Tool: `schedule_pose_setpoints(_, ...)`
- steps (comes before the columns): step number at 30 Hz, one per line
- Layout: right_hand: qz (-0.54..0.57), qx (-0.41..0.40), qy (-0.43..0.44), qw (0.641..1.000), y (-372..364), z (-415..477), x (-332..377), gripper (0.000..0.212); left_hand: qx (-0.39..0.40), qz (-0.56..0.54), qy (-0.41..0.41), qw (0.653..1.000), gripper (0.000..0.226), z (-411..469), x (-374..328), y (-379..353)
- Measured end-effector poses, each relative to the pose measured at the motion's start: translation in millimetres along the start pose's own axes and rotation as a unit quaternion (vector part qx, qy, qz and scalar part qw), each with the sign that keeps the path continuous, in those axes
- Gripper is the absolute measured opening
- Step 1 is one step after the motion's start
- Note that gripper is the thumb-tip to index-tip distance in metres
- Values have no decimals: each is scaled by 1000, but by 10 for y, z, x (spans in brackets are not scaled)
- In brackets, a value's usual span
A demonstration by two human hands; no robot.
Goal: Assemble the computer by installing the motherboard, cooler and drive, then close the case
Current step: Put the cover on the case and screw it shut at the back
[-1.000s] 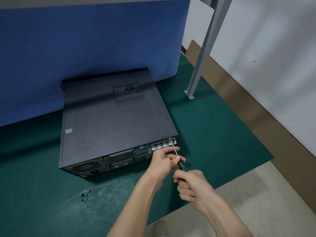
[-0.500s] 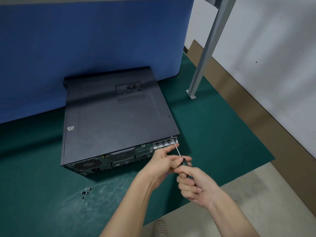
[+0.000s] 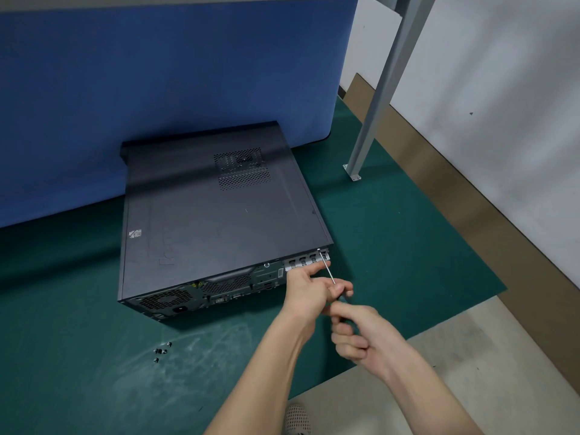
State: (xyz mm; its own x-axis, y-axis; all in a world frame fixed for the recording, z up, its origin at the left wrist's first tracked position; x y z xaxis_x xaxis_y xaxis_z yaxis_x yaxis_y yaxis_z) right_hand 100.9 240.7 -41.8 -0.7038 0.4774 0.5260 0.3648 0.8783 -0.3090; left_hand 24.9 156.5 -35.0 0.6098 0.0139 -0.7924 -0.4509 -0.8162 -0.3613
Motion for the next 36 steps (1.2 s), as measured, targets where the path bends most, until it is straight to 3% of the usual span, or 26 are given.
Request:
schedule_pose_setpoints(2, -245, -129, 45, 960, -29, 2, -36, 31, -32, 55, -4, 998, 62, 26, 2, -16)
schedule_pose_setpoints(4, -331, -185, 60, 923, -62, 0, -53, 29, -29, 72, -6, 997, 67, -6, 10, 27)
schedule_pose_setpoints(5, -287, -167, 71, 941, -79, 27, -27, 28, -1, 42, 0, 999, 66, -25, 16, 48)
schedule_pose_setpoints(6, -173, -110, 56, 977, -102, 49, -2, 28, 34, 1, 8, 999, 65, -40, 21, 60)
schedule_pose_setpoints(8, -49, -11, 18, 999, -110, 37, 7, 31, 55, -26, 11, 998, 65, -56, 16, 47)
schedule_pose_setpoints(9, -52, -2, 20, 998, -107, 13, 0, 32, 36, -10, 9, 999, 65, -58, 17, 32)
schedule_pose_setpoints(11, -149, -75, 32, 985, -58, 11, -57, 34, -12, 59, -4, 998, 68, -29, 34, -8)
schedule_pose_setpoints(13, -328, -179, 48, 926, -93, -2, -68, 35, -31, 99, -12, 995, 73, -29, 38, -9)
schedule_pose_setpoints(15, -275, -182, 71, 941, -93, 40, -38, 31, -5, 50, -6, 999, 73, -54, 32, 27)
schedule_pose_setpoints(17, -122, -98, 58, 986, -71, 63, -20, 33, 34, -13, 6, 999, 69, -82, 22, 30)
schedule_pose_setpoints(19, -57, -35, 36, 997, -40, 37, -16, 32, 22, -7, 3, 1000, 68, -59, 28, 27)
schedule_pose_setpoints(24, -169, -114, 69, 977, 0, 61, -10, 27, -19, -10, -27, 999, 61, -27, 121, 23)
schedule_pose_setpoints(26, -225, -168, 114, 953, -6, 78, -35, 31, -40, 35, -55, 997, 45, -56, 176, 137)
schedule_pose_setpoints(30, -382, -293, 206, 852, -131, 51, -326, 55, -116, 160, -37, 980, 13, -180, 429, 635)
schedule_pose_setpoints(33, -411, -258, 211, 848, -270, 159, -715, 53, -220, 217, 11, 951, 5, -378, 660, 1191)
schedule_pose_setpoints(36, -449, -187, 170, 857, -458, 396, -1004, 46, -341, 322, 55, 881, 5, -643, 803, 1768)
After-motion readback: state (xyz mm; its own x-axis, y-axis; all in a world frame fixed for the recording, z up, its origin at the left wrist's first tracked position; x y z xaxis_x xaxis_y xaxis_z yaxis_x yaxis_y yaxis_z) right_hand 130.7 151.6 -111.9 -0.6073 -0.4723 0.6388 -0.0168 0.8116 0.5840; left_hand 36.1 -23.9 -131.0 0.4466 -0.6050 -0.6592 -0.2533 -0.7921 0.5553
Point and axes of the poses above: each hand's wrist, its own z-axis towards the middle knuckle, its own y-axis out of the back of the hand, x = y × z, the point moved 2 cm from there along z, towards the middle knuckle, and after that the axes turned 9 degrees about x, right-handed, at the moved point
